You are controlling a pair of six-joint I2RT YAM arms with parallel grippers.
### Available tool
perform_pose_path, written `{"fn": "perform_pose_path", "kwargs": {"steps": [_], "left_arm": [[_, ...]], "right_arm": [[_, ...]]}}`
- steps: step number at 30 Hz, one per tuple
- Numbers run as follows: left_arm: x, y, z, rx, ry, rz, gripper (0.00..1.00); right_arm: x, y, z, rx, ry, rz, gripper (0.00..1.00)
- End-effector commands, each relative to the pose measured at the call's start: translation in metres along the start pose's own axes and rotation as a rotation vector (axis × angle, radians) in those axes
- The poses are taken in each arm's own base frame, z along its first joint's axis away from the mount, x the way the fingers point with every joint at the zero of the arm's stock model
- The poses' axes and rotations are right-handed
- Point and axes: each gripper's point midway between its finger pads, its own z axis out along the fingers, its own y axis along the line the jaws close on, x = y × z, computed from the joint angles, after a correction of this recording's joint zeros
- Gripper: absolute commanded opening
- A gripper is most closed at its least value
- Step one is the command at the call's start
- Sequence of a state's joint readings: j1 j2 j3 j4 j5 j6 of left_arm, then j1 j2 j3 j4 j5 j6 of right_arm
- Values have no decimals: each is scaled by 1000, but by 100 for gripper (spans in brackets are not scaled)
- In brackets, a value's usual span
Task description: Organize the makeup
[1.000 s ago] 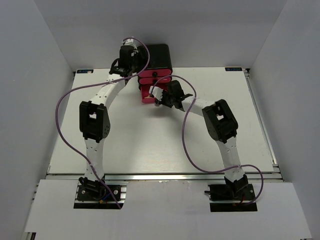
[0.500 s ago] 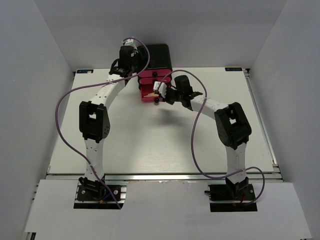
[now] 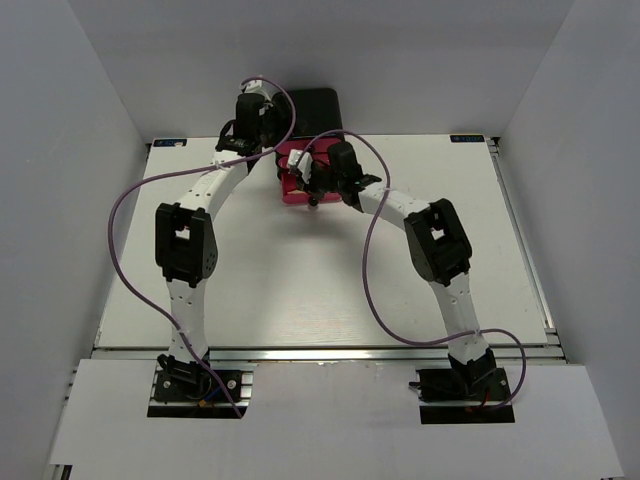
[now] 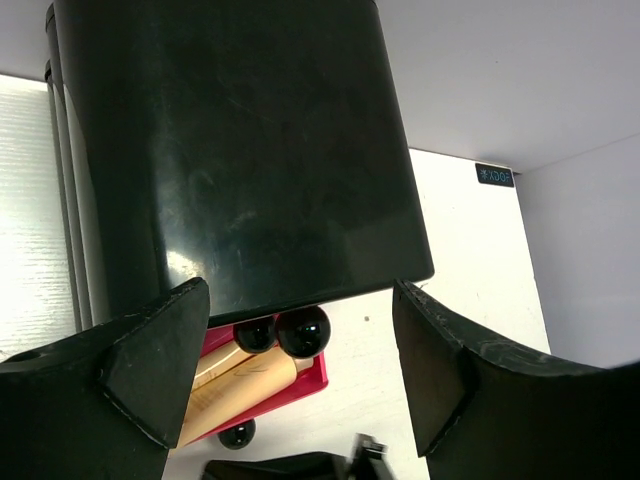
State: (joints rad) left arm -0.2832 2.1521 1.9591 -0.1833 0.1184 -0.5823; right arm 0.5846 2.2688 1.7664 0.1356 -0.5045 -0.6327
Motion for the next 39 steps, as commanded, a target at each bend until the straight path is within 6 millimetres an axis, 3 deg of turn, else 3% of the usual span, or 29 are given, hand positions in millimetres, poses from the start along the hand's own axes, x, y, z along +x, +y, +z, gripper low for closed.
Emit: {"fn": "perform_pose_path", "kwargs": {"steps": [1,8,15,26,39], "left_arm": [[-18,-9,-24,11,-18,-5,84],[-17,-1,-24,5,-16,-20,84],[-16,0,-22,9,-13,-25,84],[-14,1,-22,9,-11,-28,84],[-15,-1,-24,10,-12,-30,84]], "right_arm": [[-16,-3,9,-13,-41,22,0],[-12,7,22,-38,-34,4,0],[1,3,30,-24,-5,9,0],[1,13,26,-54,-10,9,0],[20,-3,37,11,49,2,0]]}}
